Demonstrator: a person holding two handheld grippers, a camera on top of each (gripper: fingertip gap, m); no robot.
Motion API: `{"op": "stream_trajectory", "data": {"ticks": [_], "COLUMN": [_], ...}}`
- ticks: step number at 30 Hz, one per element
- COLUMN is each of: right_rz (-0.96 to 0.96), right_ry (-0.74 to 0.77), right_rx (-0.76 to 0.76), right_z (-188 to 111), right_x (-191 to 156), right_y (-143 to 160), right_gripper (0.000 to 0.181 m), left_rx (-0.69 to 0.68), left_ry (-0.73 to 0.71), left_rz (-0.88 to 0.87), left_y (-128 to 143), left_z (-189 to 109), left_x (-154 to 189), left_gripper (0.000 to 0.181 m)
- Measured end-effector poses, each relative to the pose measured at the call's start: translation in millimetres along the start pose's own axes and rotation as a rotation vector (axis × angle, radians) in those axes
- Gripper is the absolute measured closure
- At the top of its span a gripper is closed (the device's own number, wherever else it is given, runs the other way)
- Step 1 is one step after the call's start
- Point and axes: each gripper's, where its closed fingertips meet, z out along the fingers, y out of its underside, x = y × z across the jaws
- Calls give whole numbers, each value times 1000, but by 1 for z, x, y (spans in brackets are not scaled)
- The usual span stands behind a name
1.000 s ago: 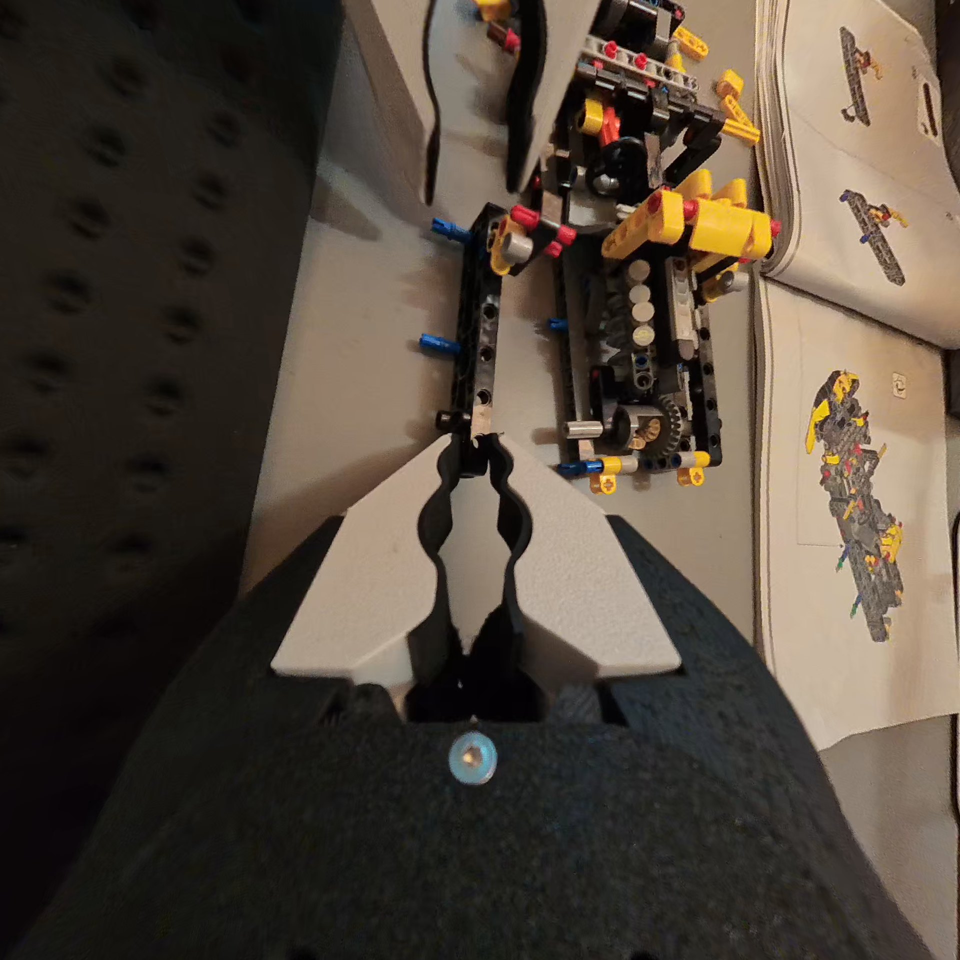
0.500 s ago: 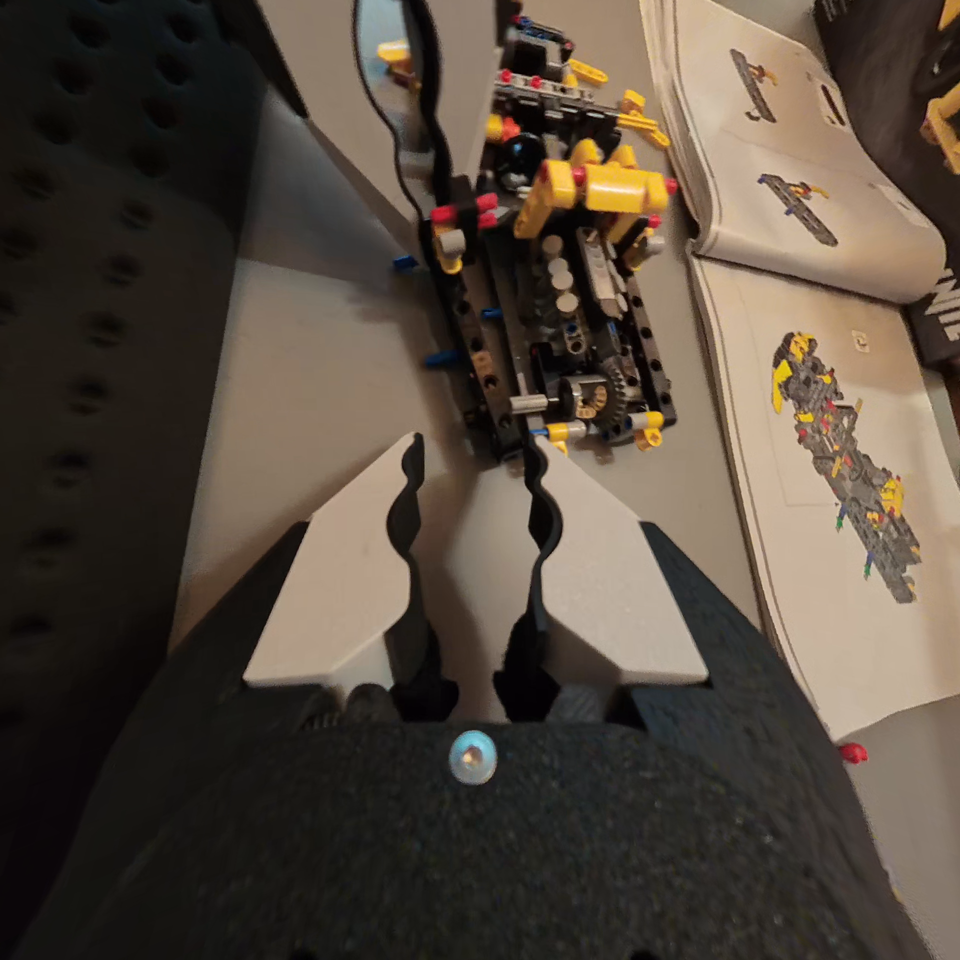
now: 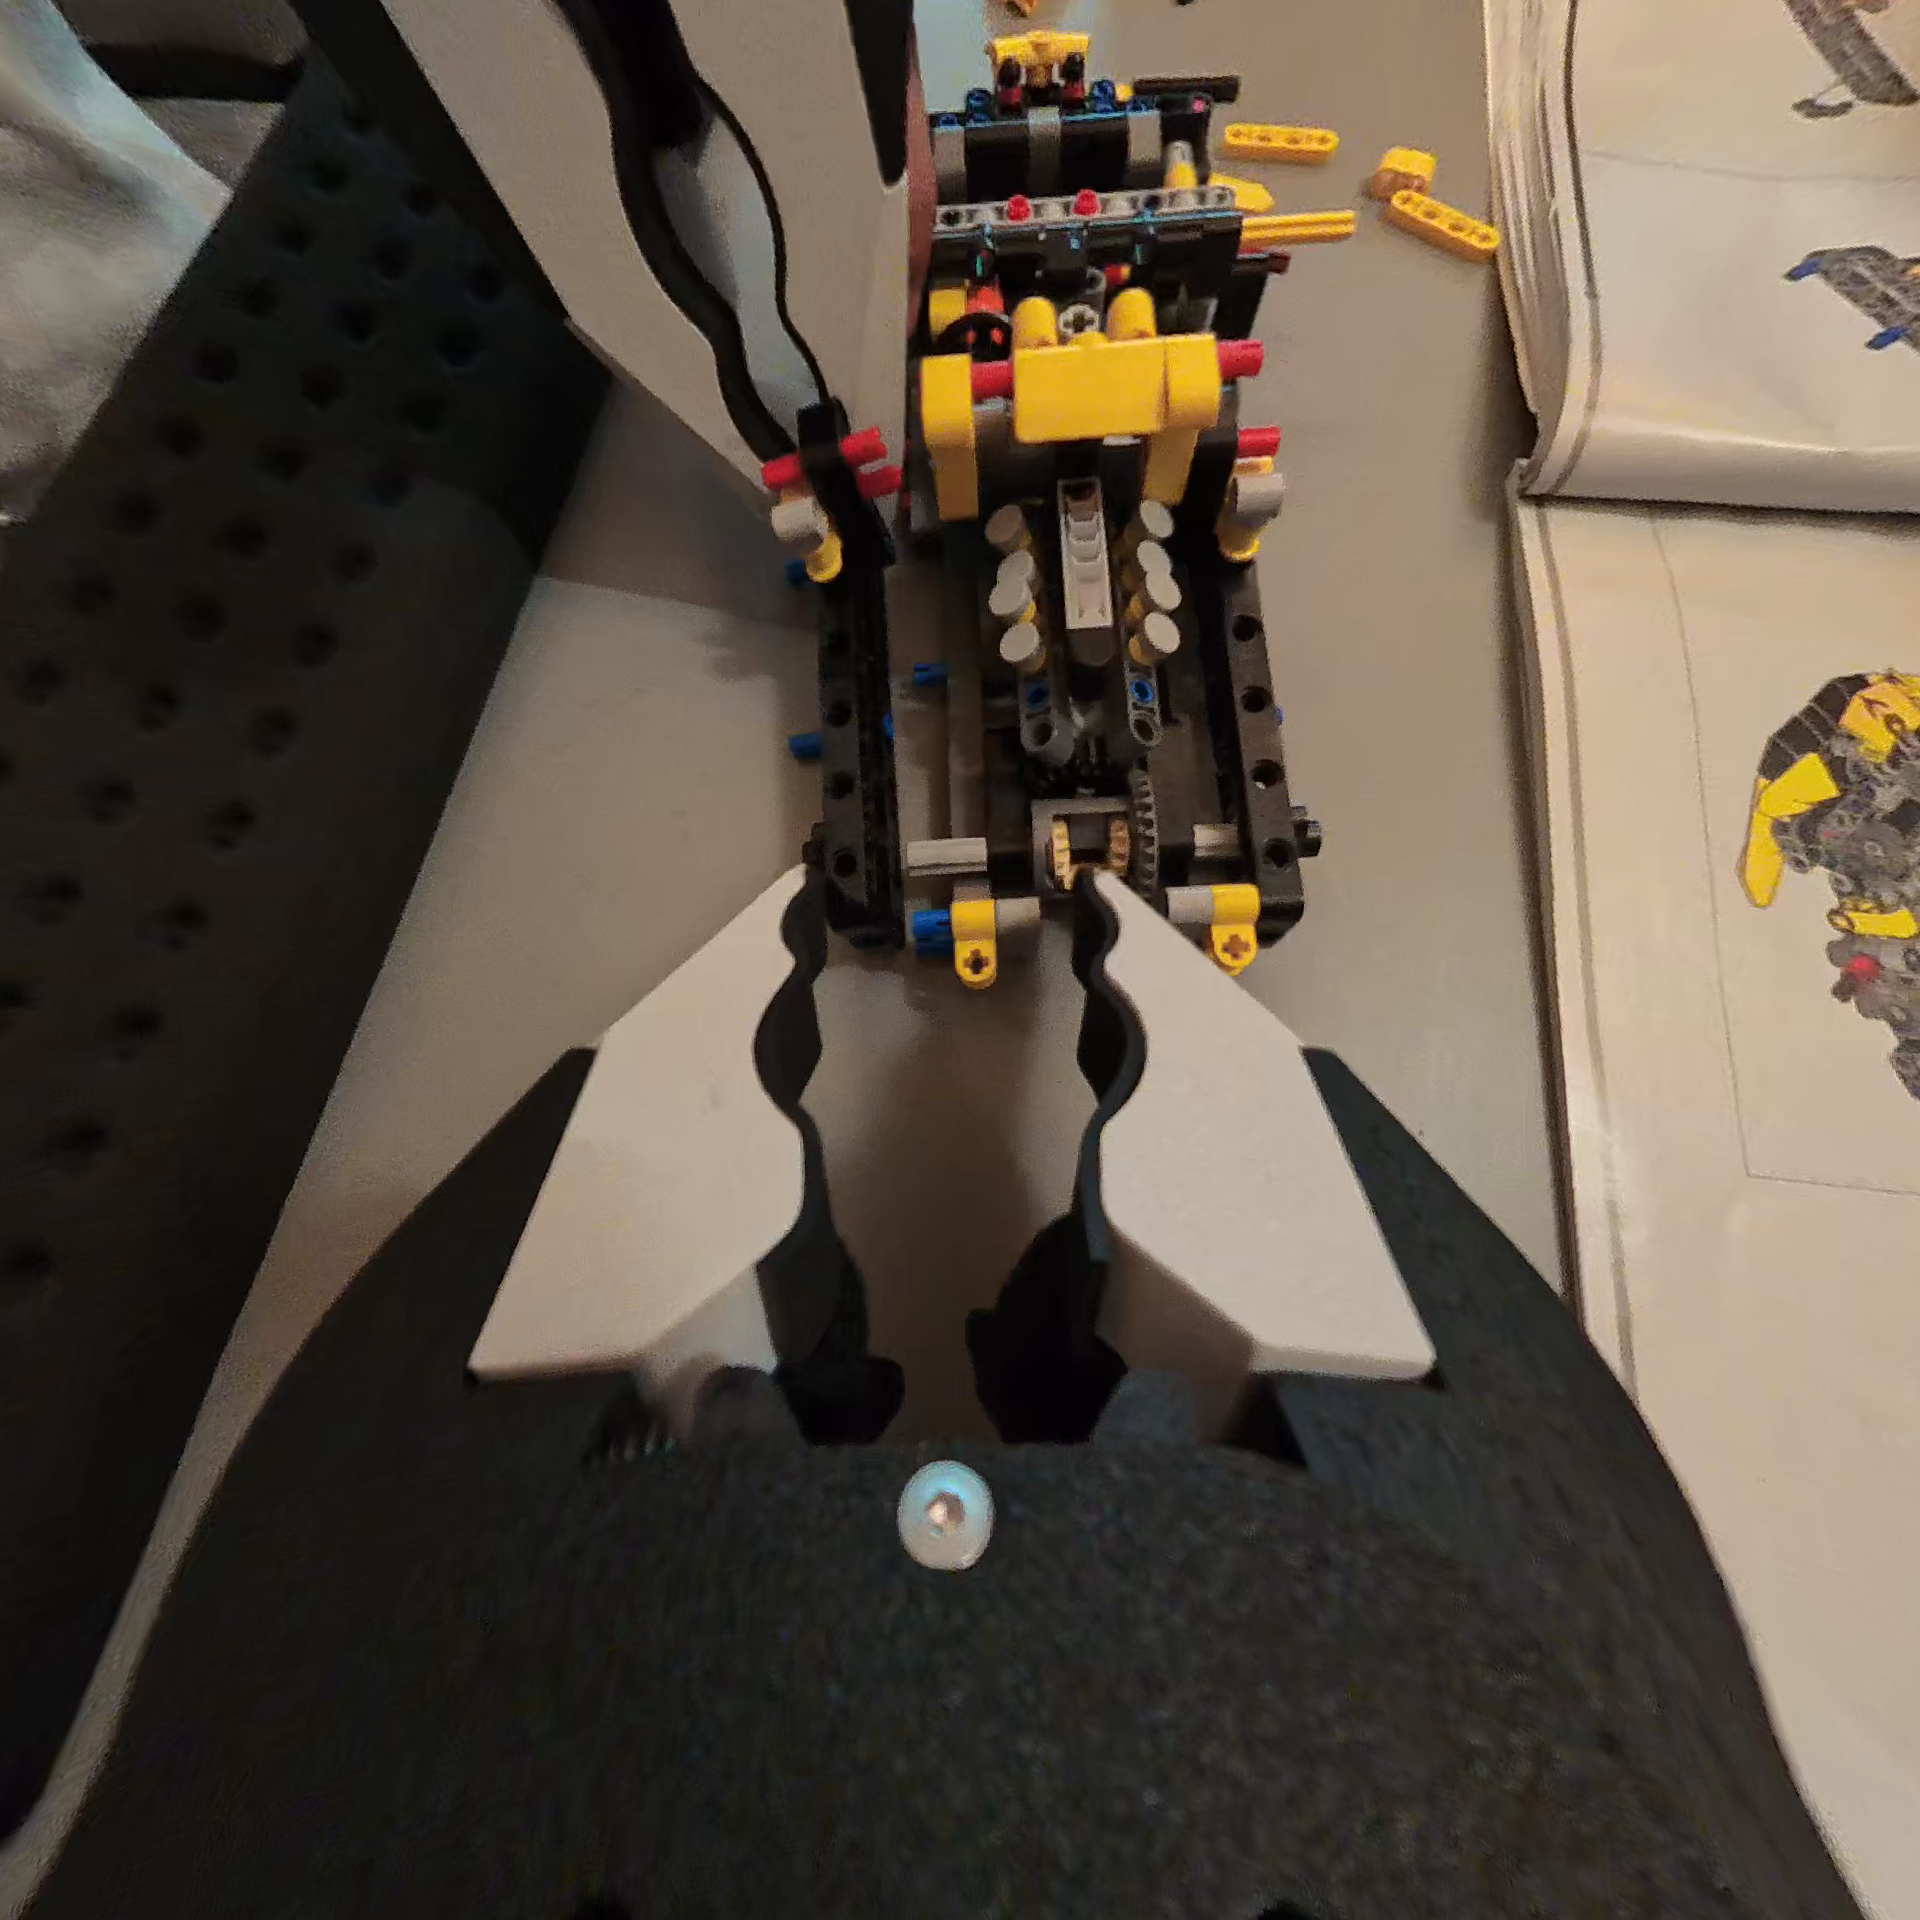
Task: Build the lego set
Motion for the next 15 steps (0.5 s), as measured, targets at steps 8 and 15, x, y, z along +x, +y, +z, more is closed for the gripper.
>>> {"op": "stream_trajectory", "data": {"ticks": [8, 15], "right_rz": [-18, -27], "right_ry": [-52, -19], "right_rx": [5, -11], "right_z": [1, 1], "right_x": [-2, 0], "right_y": [7, 8], "right_gripper": [147, 149], "left_rx": [-34, -49], "left_ry": [78, 0], "left_rz": [-76, -102], "left_y": [-2, 2], "left_z": [4, 0], "left_x": [-3, -9], "left_gripper": [172, 161]}}
